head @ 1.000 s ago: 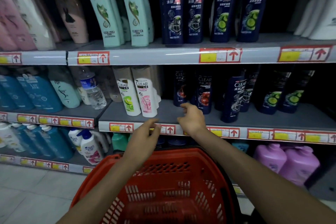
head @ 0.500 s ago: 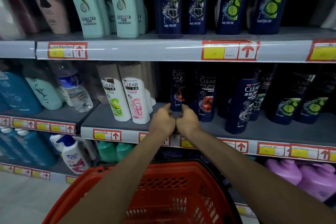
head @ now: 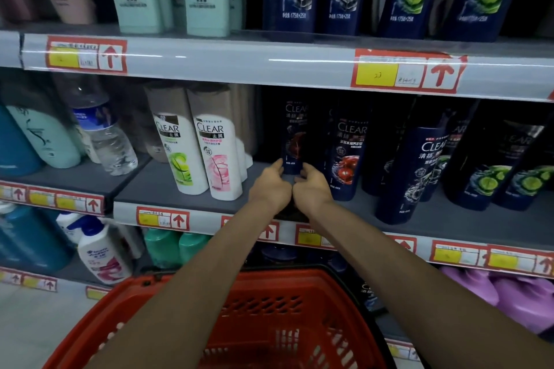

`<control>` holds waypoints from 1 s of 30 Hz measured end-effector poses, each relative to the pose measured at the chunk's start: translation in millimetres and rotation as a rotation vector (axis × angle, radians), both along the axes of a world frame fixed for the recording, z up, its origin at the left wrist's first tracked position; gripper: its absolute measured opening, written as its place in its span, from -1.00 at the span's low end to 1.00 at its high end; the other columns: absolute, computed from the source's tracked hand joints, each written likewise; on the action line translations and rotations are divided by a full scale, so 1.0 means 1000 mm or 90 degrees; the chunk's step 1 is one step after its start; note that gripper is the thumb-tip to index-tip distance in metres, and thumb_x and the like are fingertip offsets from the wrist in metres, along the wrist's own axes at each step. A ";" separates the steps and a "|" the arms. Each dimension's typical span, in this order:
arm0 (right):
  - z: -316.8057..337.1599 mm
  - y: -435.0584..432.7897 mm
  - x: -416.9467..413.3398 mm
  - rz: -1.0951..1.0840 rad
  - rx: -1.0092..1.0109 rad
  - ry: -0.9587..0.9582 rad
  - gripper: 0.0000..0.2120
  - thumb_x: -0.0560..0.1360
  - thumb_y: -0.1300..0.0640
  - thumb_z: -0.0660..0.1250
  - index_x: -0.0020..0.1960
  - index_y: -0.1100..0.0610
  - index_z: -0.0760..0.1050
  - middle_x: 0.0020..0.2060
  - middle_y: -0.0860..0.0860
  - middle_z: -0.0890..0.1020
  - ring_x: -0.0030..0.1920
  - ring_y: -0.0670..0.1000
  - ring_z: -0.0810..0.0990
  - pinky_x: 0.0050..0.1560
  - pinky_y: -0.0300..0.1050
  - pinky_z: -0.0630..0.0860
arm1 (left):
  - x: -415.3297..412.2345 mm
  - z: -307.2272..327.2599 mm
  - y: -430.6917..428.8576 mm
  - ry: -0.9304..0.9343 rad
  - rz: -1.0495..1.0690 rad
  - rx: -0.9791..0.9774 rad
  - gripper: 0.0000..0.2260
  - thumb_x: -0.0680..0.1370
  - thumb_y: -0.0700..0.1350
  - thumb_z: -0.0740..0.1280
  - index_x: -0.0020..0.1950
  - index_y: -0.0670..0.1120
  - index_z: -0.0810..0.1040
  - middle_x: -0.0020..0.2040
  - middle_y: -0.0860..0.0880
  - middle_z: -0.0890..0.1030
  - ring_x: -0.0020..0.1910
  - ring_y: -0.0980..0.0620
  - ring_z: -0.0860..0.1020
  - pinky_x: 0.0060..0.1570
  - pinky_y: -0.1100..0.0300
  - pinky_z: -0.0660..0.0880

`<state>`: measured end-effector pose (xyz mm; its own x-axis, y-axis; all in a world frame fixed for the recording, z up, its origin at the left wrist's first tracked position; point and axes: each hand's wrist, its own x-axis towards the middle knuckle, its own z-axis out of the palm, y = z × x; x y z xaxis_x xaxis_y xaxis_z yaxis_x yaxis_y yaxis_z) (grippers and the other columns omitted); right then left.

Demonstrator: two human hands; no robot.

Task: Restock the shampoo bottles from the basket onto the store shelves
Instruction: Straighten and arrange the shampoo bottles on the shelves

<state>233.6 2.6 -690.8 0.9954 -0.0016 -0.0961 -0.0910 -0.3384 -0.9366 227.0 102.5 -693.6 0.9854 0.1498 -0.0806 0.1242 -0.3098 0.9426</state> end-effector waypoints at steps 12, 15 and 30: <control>-0.002 0.004 0.013 -0.027 0.051 0.028 -0.37 0.59 0.34 0.20 0.63 0.10 0.18 0.40 0.12 0.51 0.36 0.15 0.51 0.45 0.07 0.43 | 0.002 0.000 -0.002 0.014 -0.021 0.144 -0.43 0.61 -0.12 0.28 0.62 0.00 0.26 0.50 -0.12 0.47 0.51 -0.08 0.40 0.59 -0.02 0.16; 0.001 0.004 0.010 -0.027 0.047 0.026 -0.39 0.59 0.34 0.18 0.62 0.11 0.21 0.37 0.14 0.53 0.34 0.15 0.53 0.44 0.07 0.44 | 0.005 -0.003 -0.001 0.014 -0.020 0.169 -0.42 0.64 -0.17 0.26 0.64 0.06 0.20 0.50 -0.09 0.48 0.50 -0.04 0.40 0.59 0.00 0.14; 0.043 -0.057 -0.073 -0.144 -0.144 -0.021 -0.58 0.53 0.33 0.25 0.38 0.22 0.39 0.26 0.19 0.54 0.21 0.22 0.56 0.14 0.00 0.54 | -0.033 0.018 -0.016 -0.086 -0.052 0.136 -0.65 0.57 -0.32 0.28 0.31 -0.08 0.62 0.00 0.03 0.64 0.01 0.03 0.60 0.10 0.19 0.52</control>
<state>160.5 -54.6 -648.2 0.9699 -0.2407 -0.0354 -0.1580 -0.5127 -0.8439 194.0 86.9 -675.9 0.9946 0.0696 0.0768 -0.0310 -0.5071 0.8613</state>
